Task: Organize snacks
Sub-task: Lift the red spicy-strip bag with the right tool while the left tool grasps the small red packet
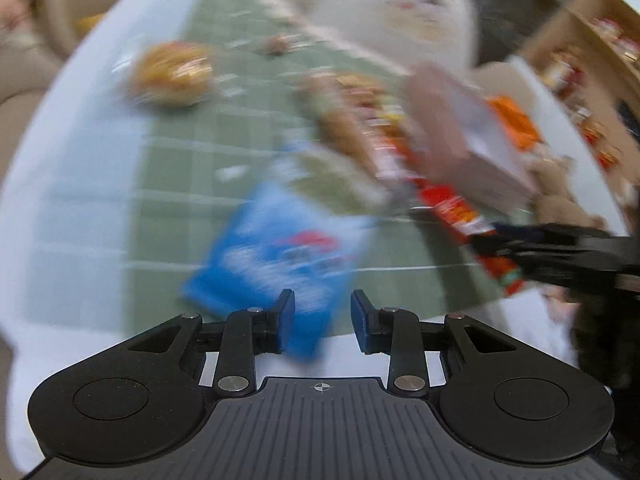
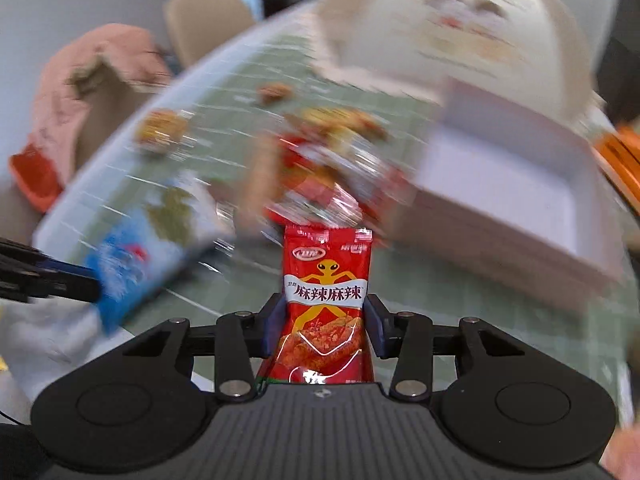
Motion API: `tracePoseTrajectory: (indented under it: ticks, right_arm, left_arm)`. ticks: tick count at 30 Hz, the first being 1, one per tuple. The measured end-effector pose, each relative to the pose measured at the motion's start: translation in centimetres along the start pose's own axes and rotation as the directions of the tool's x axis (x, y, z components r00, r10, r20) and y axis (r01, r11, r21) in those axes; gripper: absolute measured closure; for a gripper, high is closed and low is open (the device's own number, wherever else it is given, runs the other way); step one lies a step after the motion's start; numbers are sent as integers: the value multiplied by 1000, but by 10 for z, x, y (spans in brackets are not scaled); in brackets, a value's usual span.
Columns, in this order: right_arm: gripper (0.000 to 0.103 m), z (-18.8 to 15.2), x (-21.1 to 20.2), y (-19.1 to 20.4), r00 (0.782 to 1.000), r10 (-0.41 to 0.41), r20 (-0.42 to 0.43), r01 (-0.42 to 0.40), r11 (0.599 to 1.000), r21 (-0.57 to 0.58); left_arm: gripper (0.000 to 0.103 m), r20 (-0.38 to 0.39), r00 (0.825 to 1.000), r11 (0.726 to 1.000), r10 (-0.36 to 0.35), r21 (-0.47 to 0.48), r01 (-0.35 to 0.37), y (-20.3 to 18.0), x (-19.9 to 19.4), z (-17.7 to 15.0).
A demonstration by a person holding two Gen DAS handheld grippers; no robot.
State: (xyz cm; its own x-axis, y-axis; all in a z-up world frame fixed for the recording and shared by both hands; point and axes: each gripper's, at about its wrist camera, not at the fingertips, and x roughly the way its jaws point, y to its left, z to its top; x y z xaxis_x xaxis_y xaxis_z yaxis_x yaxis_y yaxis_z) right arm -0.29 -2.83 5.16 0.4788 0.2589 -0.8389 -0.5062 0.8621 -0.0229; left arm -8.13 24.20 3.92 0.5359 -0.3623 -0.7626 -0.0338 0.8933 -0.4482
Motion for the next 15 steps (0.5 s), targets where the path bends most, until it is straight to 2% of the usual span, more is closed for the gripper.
tracePoseTrajectory:
  ticks: [2,4,5,7,9,11,15]
  right_arm:
    - [61,-15,6,-16,998,-66,-11,66,998,22]
    - [61,-27,6,-25,996,-86,-4,86,996,34]
    - [61,-33,4,-28,996,-86,2,86,996,38]
    - [60,-43,-1,-35,997,-80,20,79,996,37]
    - [60,-50,-6,-39,996,-81,28,80,996,34]
    - [60,-55,-6,-46,996,-88,28,87,995,46]
    - [58,-60,1,-62,997,-81,-1,80,991,104]
  left_arm:
    - [69,73,997,999,-2,41,-1,-15,-7,8]
    - [69,175,983,997,63,27,-69,-15,-13,20]
    - [69,200,975,995,100,7,-103,-11,-13,26]
    - [69,201,955,976,218,-62,-210,7,-5,34]
    - [69,148,952,960,266,-129,-249,22,5,33]
    - [69,117,967,964,228,-163,-208,18,13,26]
    - [69,67,996,996,61,-67,-57,-31,36,13]
